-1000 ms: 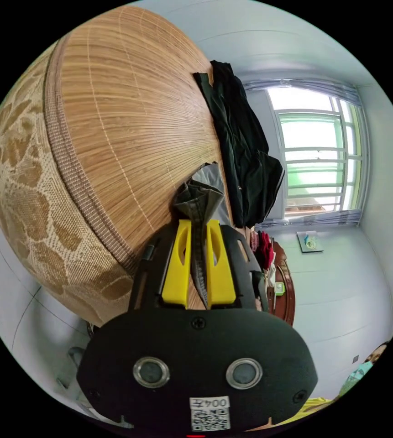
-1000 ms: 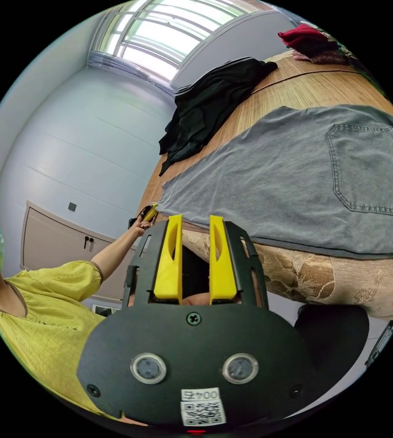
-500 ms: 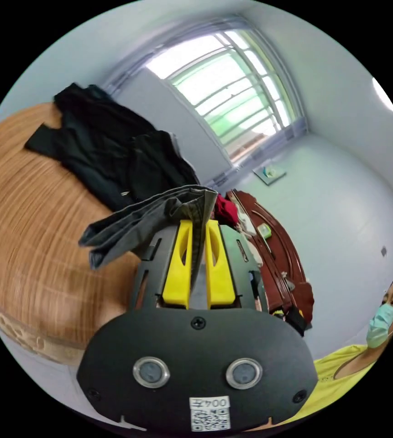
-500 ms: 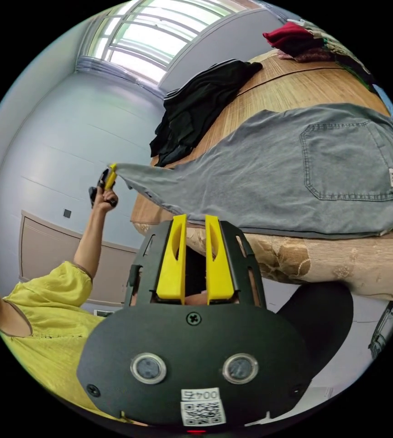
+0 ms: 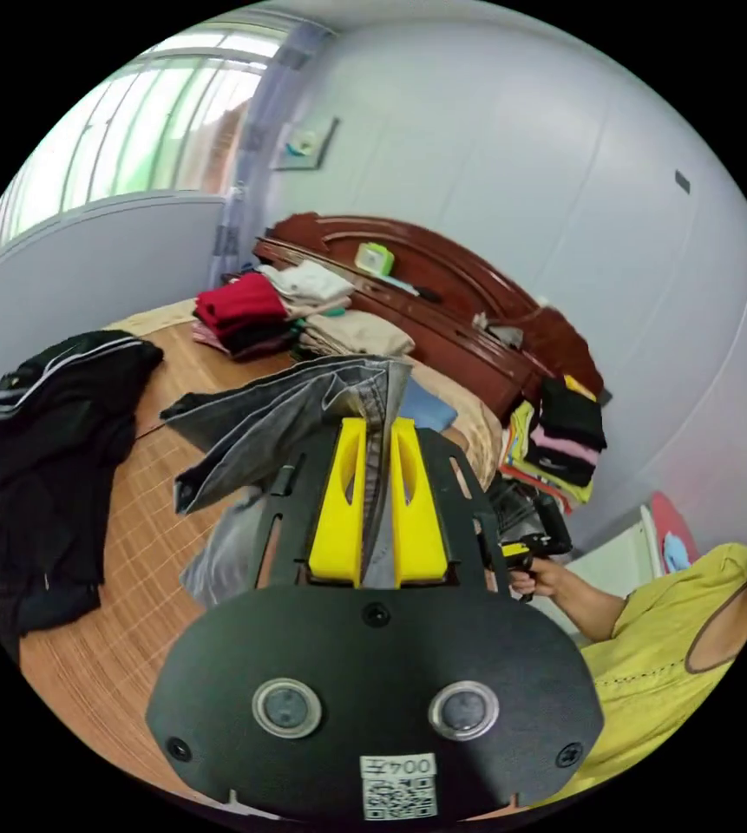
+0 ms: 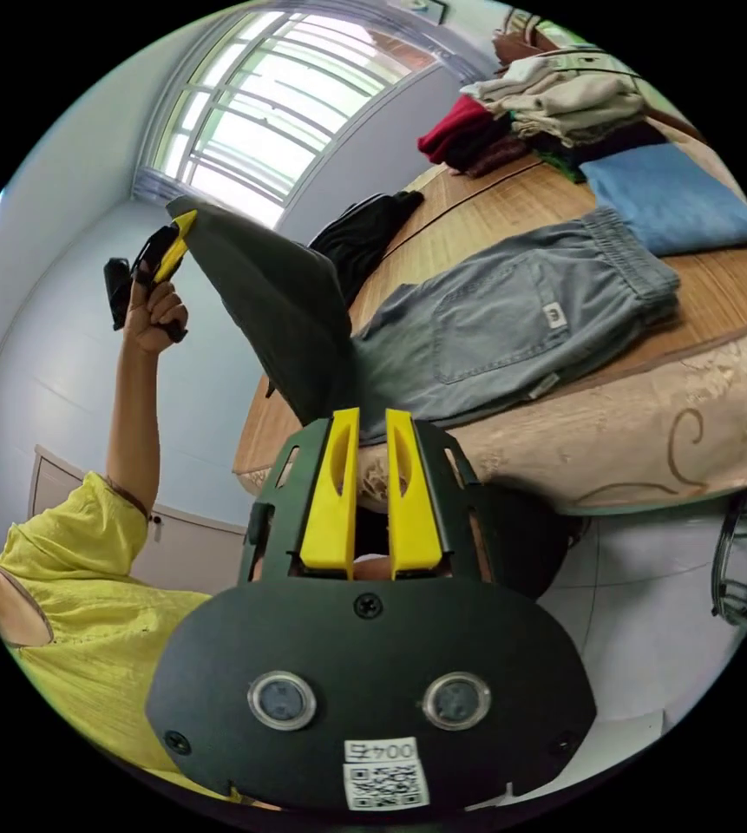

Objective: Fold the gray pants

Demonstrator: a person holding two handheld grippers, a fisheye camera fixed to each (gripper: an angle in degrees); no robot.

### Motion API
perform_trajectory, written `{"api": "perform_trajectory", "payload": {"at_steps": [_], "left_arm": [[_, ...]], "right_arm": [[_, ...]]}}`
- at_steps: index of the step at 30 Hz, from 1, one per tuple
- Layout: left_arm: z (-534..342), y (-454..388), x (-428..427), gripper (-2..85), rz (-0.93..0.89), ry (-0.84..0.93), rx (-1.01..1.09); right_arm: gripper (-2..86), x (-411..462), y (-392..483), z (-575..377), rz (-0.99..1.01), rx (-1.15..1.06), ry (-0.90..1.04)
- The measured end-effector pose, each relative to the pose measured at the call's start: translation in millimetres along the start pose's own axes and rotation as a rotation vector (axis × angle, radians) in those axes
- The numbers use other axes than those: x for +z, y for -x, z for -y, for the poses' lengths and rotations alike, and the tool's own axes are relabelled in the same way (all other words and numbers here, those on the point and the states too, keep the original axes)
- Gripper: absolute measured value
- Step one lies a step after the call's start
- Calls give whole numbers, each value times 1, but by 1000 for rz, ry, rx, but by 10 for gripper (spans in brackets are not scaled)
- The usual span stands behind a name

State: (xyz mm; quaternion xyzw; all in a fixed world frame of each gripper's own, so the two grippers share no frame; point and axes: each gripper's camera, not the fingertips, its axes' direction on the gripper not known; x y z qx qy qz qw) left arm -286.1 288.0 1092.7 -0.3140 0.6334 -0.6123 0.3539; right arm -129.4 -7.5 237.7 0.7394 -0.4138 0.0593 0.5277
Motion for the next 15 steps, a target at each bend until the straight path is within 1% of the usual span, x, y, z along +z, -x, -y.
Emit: {"api": "perform_trajectory", "payload": {"at_steps": [2, 3, 5, 6, 8, 10, 12, 15], "left_arm": [[13, -51, 114, 45, -21, 118, 80], [13, -62, 145, 49, -25, 153, 98], [-7, -96, 272, 70, -46, 270, 139], [-15, -102, 303, 80, -61, 305, 138], [-47, -123, 393, 112, -158, 426, 103], [-66, -139, 408, 126, -219, 398, 98], [-79, -142, 395, 135, -245, 340, 99], [-110, -93, 349, 144, -151, 289, 52]], "right_arm": [[61, -15, -17, -7, -11, 45, -32], [61, -17, -21, -9, -13, 56, -37], [62, -23, -36, -15, -24, 97, -53], [62, -24, -39, -16, -28, 106, -55], [67, -25, -46, -18, -41, 124, -64], [74, -24, -49, -16, -53, 126, -79], [87, -22, -54, -11, -69, 134, -103], [121, -12, -67, 8, -146, 159, -159]]}}
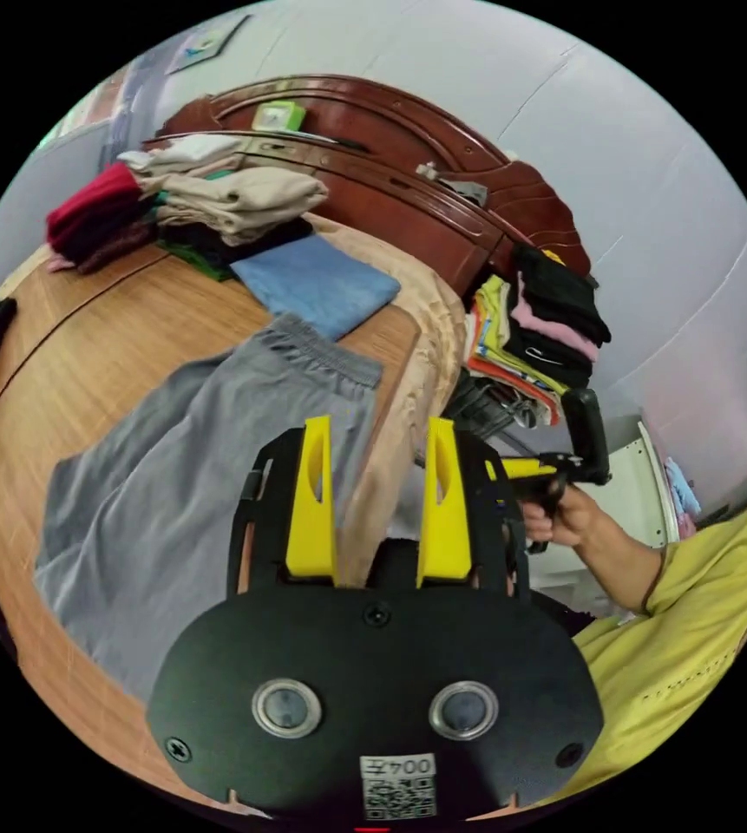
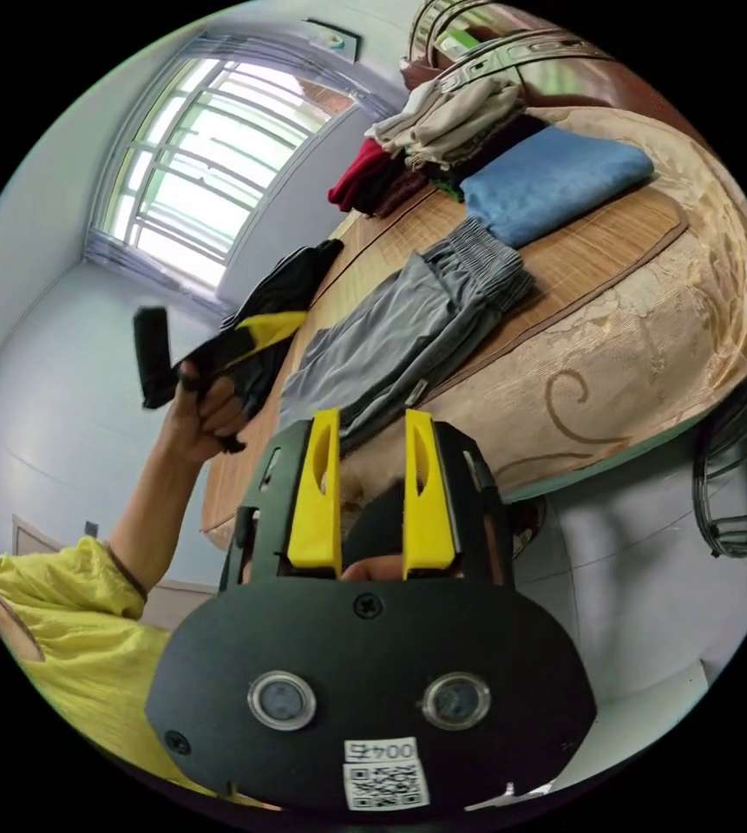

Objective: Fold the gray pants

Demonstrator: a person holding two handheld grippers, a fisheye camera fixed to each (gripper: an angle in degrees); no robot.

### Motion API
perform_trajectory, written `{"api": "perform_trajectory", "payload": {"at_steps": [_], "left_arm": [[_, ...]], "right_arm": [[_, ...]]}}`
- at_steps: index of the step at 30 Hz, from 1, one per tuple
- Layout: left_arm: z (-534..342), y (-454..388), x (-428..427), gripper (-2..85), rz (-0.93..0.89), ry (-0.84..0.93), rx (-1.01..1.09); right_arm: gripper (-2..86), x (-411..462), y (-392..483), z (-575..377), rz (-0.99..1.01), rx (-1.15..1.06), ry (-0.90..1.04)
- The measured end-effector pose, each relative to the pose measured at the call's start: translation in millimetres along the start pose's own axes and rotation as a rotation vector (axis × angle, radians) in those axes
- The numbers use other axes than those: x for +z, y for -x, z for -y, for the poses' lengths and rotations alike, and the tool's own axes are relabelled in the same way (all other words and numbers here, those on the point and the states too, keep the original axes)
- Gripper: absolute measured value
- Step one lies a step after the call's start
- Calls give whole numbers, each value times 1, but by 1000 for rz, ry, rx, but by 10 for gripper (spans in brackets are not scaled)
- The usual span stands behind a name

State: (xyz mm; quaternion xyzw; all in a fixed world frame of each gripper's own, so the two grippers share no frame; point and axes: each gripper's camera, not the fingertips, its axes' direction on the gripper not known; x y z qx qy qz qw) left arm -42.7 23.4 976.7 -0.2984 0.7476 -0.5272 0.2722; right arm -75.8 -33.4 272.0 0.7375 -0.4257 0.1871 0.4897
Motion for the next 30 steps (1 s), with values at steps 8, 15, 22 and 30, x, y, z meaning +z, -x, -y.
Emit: {"api": "perform_trajectory", "payload": {"at_steps": [8, 15, 22, 30], "left_arm": [[-252, 270, -137, 157, 284, -39, -612], [-268, 349, -117, 169, 224, 2, -632], [-246, 392, -80, 83, 187, 76, -580], [-333, 368, -143, 21, 196, -62, -650]], "right_arm": [[193, 81, -38, 74, -128, 196, -58], [194, 145, -26, 84, -282, 237, -143], [127, 217, 5, 86, -550, 158, -95], [66, 282, 30, 94, -628, -2, -20]]}}
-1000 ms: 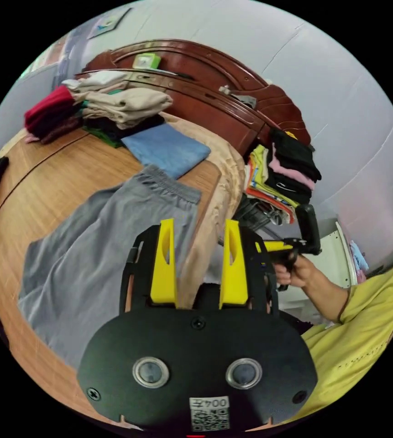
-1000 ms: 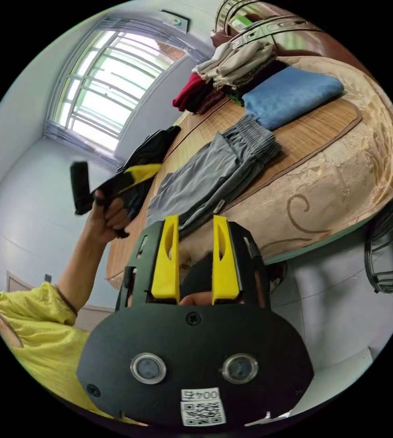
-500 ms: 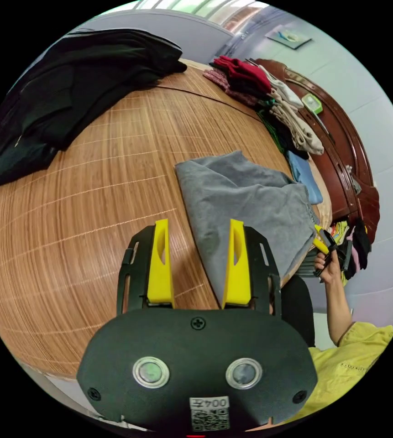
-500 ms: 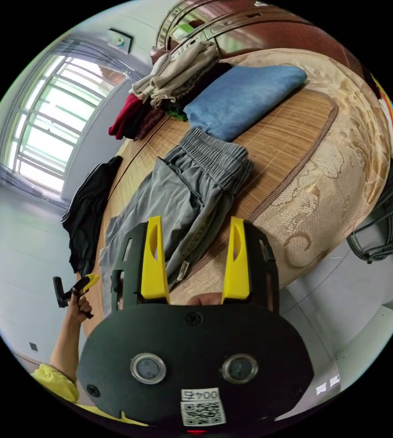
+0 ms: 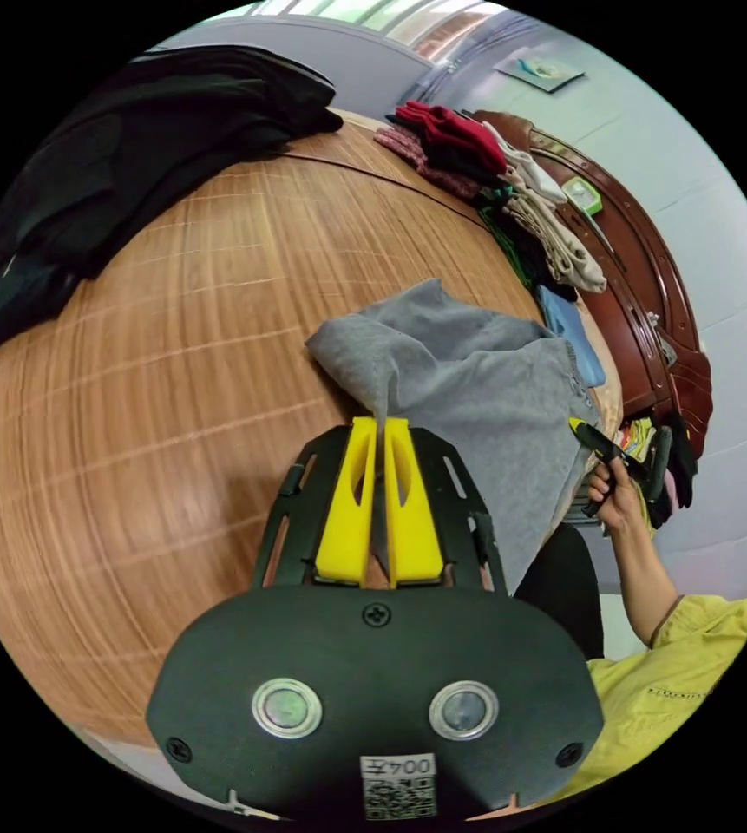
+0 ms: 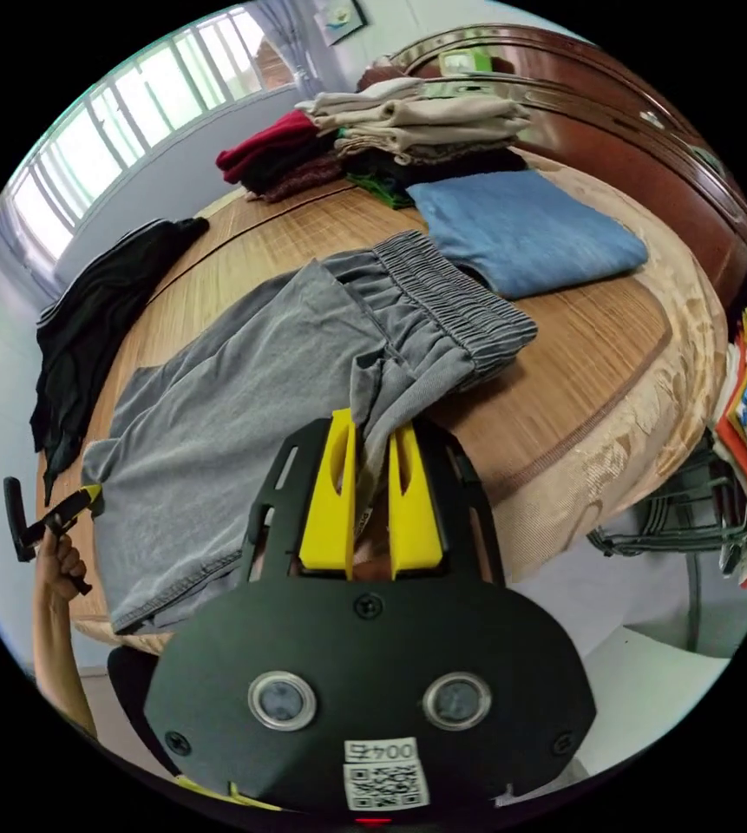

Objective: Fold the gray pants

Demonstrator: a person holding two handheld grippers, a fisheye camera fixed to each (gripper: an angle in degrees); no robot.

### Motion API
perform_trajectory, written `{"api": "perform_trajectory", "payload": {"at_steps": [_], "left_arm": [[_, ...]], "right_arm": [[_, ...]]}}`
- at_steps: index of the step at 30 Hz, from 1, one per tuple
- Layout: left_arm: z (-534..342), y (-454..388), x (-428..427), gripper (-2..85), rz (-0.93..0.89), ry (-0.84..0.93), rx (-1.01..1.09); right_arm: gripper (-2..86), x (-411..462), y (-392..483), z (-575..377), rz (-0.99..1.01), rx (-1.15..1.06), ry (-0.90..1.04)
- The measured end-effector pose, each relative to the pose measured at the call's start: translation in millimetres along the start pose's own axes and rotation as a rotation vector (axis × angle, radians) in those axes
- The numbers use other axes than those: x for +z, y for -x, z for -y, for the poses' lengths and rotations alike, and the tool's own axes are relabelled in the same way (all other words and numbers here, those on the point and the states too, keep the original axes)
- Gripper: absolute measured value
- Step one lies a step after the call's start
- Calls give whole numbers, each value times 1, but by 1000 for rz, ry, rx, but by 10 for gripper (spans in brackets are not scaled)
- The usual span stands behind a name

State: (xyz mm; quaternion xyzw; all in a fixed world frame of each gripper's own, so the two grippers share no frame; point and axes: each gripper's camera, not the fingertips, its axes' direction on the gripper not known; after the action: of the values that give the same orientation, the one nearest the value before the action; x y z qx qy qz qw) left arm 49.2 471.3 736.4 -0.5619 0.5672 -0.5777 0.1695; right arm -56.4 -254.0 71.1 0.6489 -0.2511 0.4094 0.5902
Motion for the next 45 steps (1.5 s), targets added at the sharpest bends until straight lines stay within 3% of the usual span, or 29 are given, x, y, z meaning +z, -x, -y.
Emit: {"api": "perform_trajectory", "payload": {"at_steps": [3, 7, 10, 13, 19, 23, 30, 37, 42, 45], "left_arm": [[-66, 39, -41, 19, -22, -65, -123], [-165, 76, -74, 24, -130, -174, -368], [-211, 51, -61, 33, -225, -232, -481], [-236, -4, -39, 50, -310, -278, -491], [-277, -61, -81, 86, -241, -321, -264], [-282, -70, -147, 100, -110, -302, 34], [-244, -67, -163, 140, 43, -118, 286], [-209, -100, -150, 180, 185, 18, 469], [-176, -109, -143, 189, 232, 118, 549], [-153, -112, -141, 191, 248, 164, 586]], "right_arm": [[64, 25, 38, 15, 36, -102, 27], [74, 81, 130, 76, 21, -397, 99], [81, 109, 178, 131, -48, -470, 156], [63, 73, 181, 150, -19, -441, 65], [102, -15, 125, 20, 340, -627, 114], [127, -42, 42, -102, 483, -534, 160], [110, -35, -33, -202, 518, -519, 186], [134, 10, -12, -231, 453, -767, 187], [133, 55, 7, -232, 392, -824, 208], [71, 73, 25, -234, 431, -872, 217]]}}
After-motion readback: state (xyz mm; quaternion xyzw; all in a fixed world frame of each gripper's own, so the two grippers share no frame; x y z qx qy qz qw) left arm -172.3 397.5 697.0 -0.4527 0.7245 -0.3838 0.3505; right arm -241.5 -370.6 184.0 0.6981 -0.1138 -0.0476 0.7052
